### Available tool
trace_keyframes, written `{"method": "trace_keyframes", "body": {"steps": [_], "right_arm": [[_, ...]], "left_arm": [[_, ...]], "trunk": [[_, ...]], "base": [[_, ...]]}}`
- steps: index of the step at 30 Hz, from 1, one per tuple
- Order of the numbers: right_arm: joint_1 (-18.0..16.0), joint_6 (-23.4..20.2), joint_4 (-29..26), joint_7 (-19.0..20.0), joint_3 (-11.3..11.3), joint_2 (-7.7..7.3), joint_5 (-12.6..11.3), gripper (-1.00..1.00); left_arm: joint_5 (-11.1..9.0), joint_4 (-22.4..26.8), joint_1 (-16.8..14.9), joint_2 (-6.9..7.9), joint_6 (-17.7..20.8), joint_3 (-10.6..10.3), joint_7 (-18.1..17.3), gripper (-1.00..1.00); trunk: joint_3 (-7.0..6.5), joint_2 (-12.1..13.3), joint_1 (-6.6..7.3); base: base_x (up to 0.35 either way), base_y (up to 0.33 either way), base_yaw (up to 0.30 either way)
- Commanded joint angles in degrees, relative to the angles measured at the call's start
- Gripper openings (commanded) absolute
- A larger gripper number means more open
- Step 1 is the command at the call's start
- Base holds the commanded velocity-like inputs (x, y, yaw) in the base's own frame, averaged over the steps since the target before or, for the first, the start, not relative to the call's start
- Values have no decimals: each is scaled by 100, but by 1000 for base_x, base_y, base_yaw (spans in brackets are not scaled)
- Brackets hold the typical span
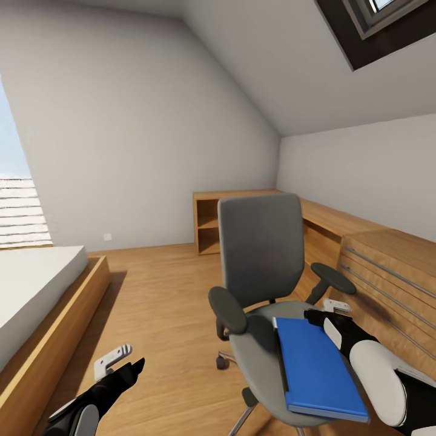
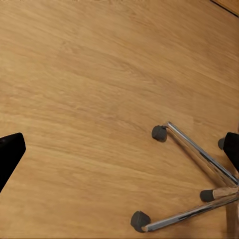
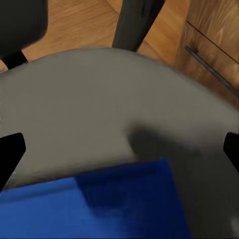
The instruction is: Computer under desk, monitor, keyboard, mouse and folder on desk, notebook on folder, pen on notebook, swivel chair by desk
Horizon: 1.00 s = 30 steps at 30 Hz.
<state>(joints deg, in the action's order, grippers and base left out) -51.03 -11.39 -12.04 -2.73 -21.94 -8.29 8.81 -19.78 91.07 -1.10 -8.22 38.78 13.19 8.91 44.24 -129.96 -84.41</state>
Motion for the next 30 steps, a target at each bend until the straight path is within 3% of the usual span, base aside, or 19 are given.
{"method": "trace_keyframes", "body": {"steps": [1, 15, 30], "right_arm": [[-3, -31, -9, 2, -35, 3, 57, 100], [-3, -29, -16, 9, -30, 10, 54, 100], [-3, -29, -12, 5, -30, 6, 54, 100]], "left_arm": [[-61, 7, -4, -4, 26, 7, 40, 100], [-61, 7, -4, -4, 33, 8, 40, 100], [-61, 7, -4, -4, 40, 8, 40, 100]], "trunk": [[6, -3, -1], [16, -3, -1], [136, -3, -1]], "base": [[205, 0, 0], [45, 0, 0], [0, 0, 0]]}}
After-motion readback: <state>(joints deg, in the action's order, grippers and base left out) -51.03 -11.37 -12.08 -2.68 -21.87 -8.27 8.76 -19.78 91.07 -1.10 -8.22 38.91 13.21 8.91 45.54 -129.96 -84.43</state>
